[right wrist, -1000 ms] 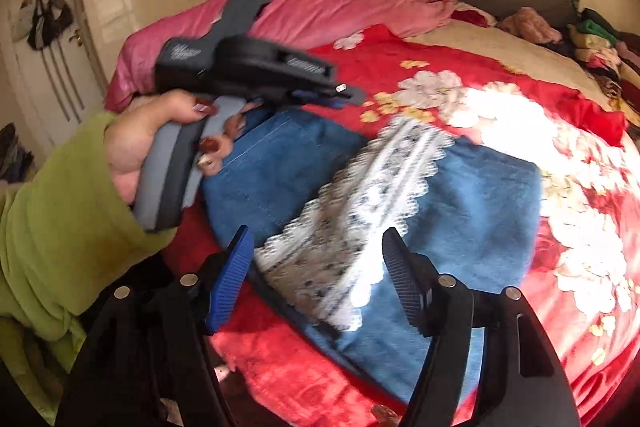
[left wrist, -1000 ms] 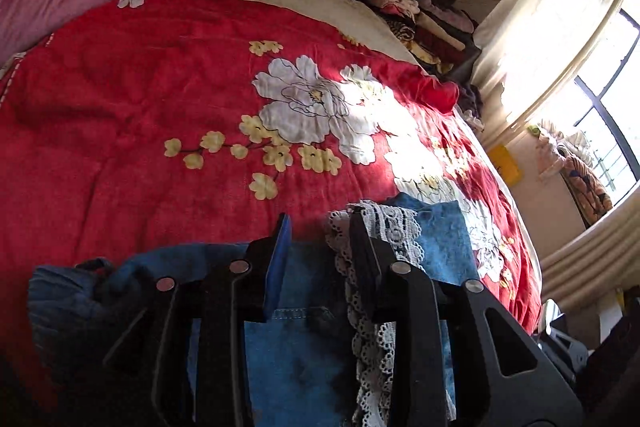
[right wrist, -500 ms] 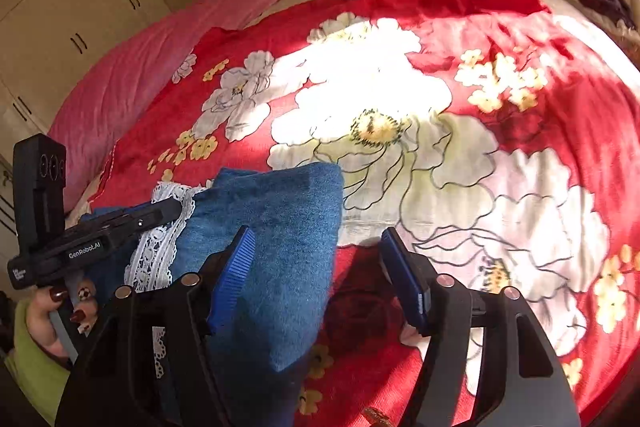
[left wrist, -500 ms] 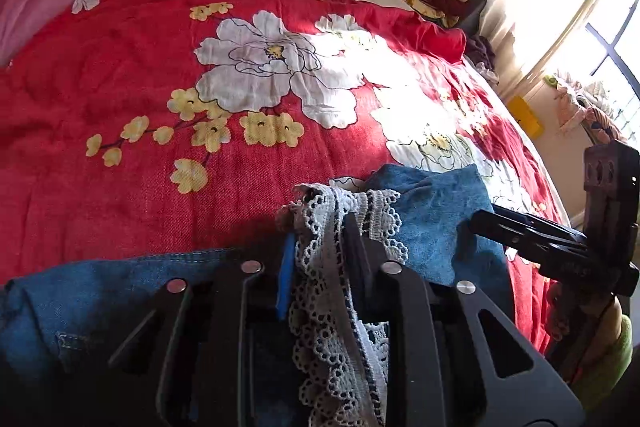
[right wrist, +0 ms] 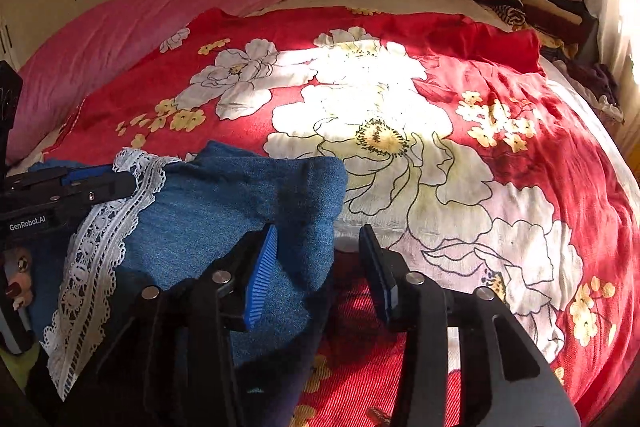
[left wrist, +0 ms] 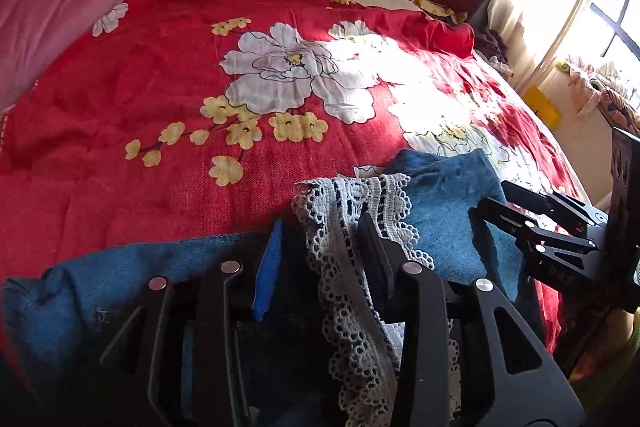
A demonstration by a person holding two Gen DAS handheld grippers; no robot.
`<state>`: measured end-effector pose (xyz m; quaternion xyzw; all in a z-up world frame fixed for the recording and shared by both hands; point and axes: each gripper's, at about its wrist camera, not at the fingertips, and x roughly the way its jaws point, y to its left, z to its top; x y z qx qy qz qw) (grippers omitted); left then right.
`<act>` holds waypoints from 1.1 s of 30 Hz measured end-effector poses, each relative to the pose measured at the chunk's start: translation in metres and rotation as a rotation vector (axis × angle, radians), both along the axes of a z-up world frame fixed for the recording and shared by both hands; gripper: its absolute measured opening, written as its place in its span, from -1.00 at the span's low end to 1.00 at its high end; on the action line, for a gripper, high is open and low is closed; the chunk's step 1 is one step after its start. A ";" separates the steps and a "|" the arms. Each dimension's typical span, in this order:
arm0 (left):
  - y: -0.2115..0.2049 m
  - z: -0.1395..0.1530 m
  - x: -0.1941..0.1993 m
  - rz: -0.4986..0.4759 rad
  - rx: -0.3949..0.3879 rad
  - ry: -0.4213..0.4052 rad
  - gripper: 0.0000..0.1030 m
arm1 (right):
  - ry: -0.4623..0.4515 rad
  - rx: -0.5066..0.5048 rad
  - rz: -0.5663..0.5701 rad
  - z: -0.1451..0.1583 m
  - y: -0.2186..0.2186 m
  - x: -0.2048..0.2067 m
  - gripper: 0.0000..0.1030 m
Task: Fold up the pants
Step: 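Lay the folded lace hem down and open both grippers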
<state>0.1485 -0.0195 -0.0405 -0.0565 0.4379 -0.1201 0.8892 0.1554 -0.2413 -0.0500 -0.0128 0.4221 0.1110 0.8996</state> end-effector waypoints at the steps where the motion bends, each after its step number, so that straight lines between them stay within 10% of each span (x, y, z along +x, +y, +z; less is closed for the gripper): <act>1: 0.000 0.003 -0.003 0.000 0.008 -0.008 -0.35 | -0.012 0.023 -0.006 0.005 -0.002 -0.005 0.21; 12: -0.001 0.033 -0.042 -0.010 0.089 -0.075 0.22 | -0.076 0.098 -0.033 0.037 -0.017 -0.067 0.73; 22: 0.012 0.049 -0.079 0.005 0.090 -0.089 0.52 | -0.102 0.098 -0.013 0.057 -0.018 -0.111 0.73; 33: 0.014 0.014 -0.119 -0.034 -0.102 0.094 0.55 | -0.043 0.062 0.043 0.041 -0.005 -0.136 0.73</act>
